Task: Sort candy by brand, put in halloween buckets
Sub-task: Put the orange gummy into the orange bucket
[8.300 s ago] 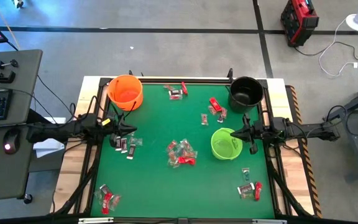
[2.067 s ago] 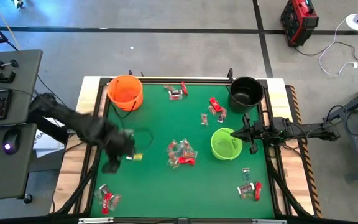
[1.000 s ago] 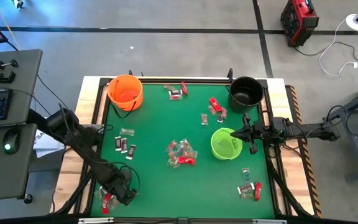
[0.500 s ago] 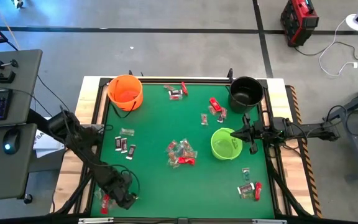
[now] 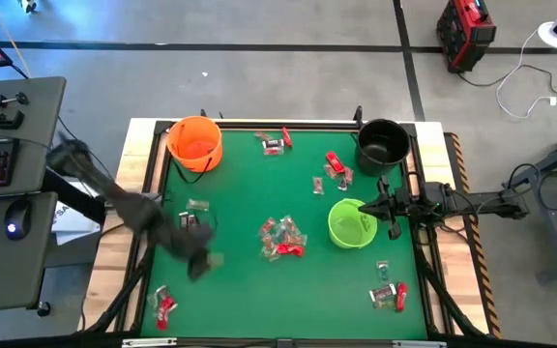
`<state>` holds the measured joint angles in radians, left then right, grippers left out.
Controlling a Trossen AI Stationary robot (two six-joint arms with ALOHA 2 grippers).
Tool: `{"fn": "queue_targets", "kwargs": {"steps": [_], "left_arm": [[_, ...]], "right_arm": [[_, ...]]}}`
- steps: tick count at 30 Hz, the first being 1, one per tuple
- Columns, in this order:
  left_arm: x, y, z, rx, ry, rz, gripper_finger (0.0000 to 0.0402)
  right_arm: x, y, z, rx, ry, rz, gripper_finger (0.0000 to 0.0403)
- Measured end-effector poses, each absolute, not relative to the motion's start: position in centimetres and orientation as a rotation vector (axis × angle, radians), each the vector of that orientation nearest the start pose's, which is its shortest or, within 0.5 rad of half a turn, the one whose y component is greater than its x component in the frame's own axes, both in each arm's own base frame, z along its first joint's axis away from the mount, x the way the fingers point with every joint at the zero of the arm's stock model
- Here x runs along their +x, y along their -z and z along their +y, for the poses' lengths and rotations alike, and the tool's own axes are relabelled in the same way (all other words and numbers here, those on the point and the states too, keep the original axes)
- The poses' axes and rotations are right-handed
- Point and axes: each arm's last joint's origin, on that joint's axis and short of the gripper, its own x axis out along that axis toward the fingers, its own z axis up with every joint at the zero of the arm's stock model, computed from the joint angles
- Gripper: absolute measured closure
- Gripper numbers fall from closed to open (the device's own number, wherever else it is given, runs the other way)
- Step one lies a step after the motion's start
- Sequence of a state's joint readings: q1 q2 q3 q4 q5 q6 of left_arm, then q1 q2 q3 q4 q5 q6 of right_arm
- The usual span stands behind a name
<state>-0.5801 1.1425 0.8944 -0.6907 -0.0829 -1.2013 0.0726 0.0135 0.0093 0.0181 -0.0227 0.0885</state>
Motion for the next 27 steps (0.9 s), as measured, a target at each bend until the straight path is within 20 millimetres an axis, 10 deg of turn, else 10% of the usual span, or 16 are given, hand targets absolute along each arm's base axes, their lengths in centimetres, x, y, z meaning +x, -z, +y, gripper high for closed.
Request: {"fn": "queue_targets", "kwargs": {"steps": [6, 14, 27], "left_arm": [[17.0, -30.4, -1.6, -0.569, -0.483, 0.6, 0.0399], [16.0, -29.4, 8.4, -0.35, -0.821, 0.72, 0.04], [15.7, -25.4, 16.7, -0.299, -0.991, 0.971, 0.0369]], "right_arm": [[9.8, -16.7, 0.8, 0.089, -0.096, -0.01, 0.0402], [9.8, -16.7, 0.8, 0.089, -0.096, -0.01, 0.0402], [9.8, -16.7, 0.8, 0.089, -0.096, -0.009, 0.0402]]}}
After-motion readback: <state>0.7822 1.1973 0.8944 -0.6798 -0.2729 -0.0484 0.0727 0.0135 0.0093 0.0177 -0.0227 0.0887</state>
